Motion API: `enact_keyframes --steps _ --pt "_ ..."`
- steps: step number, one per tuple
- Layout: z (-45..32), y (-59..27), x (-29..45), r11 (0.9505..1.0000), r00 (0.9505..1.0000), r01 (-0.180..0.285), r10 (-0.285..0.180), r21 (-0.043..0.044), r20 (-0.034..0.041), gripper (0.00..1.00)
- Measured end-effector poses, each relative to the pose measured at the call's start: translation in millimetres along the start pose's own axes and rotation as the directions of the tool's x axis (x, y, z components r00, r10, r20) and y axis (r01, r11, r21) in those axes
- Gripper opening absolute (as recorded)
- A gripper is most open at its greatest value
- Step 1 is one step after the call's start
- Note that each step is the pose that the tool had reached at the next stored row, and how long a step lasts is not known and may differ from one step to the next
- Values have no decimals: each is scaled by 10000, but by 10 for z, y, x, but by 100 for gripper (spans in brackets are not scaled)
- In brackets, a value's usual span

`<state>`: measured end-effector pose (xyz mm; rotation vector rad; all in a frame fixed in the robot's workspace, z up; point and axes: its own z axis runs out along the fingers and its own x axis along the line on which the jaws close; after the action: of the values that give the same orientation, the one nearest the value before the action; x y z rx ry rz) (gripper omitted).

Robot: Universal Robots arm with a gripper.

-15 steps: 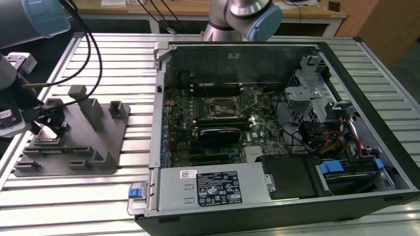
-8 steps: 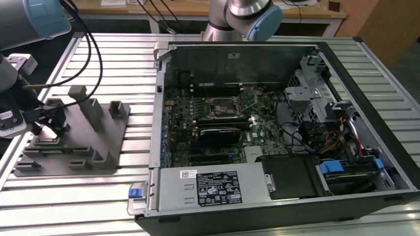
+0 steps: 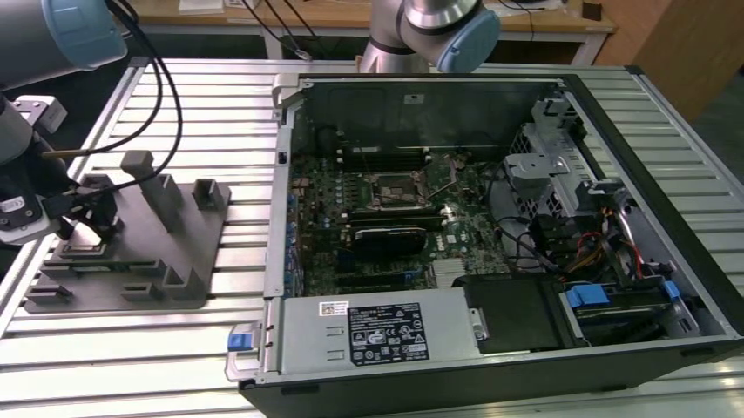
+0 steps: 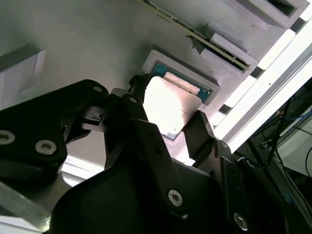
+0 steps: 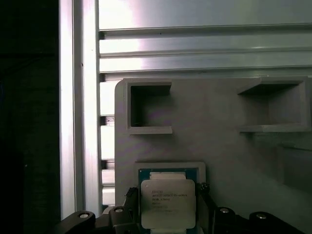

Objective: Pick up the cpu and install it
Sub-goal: 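Pick up the cpu and move it towards the insertion slot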

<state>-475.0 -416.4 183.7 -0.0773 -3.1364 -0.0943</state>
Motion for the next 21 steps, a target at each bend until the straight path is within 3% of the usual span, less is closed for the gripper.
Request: enact_keyframes --steps 3,21 --pt "1 1 -5 9999 9999 115 -115 -49 -8 59" --pt "-7 1 -6 9999 9999 165 -165 -50 -11 54"
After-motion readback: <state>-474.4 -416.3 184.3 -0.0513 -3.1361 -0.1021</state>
